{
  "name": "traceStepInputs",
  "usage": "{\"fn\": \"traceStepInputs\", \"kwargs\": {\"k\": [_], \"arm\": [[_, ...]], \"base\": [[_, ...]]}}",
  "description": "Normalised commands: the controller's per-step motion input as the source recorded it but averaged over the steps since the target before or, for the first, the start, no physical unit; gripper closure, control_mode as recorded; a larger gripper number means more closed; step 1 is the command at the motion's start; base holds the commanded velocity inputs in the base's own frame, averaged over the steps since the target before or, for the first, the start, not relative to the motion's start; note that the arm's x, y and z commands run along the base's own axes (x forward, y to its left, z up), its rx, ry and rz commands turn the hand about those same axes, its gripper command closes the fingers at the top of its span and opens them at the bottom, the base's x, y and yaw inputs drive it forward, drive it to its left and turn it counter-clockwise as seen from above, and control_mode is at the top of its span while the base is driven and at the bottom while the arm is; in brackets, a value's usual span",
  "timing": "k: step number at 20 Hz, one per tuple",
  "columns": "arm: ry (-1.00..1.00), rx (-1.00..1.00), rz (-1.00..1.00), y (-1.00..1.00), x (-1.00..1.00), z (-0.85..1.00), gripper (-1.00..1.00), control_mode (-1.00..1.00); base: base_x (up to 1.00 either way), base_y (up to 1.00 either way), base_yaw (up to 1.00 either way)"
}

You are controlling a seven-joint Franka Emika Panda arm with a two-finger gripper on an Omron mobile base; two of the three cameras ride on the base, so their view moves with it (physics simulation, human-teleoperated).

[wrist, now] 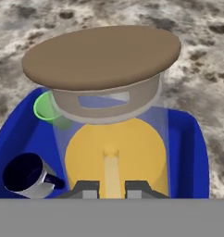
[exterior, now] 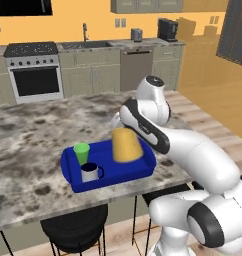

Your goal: There is a tray on the dining counter. Grab the cup, mug, and pitcher and place them on the tray. The pitcher may be placed next to the tray if it cannot fit the tray.

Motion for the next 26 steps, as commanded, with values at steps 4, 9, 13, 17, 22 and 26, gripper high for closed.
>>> {"fn": "traceStepInputs", "kwargs": {"k": [4,9,13,17,22,26], "arm": [[0.03,0.0,0.02,0.13,0.03,-0.04,1.0,-1.0],[0.0,0.0,0.0,0.11,0.19,-0.01,1.0,-1.0],[0.03,0.0,0.0,0.08,0.21,0.0,1.0,-1.0],[0.02,0.0,0.01,0.01,0.28,-0.04,1.0,-1.0],[0.0,0.0,0.03,0.0,0.14,-0.17,1.0,-1.0],[0.02,0.0,0.02,0.0,0.0,-0.24,1.0,-1.0]], "base": [[0.0,0.0,0.0],[0.0,0.0,0.0],[0.0,0.0,0.0],[0.0,0.0,0.0],[0.0,0.0,0.0],[0.0,0.0,0.0]]}}
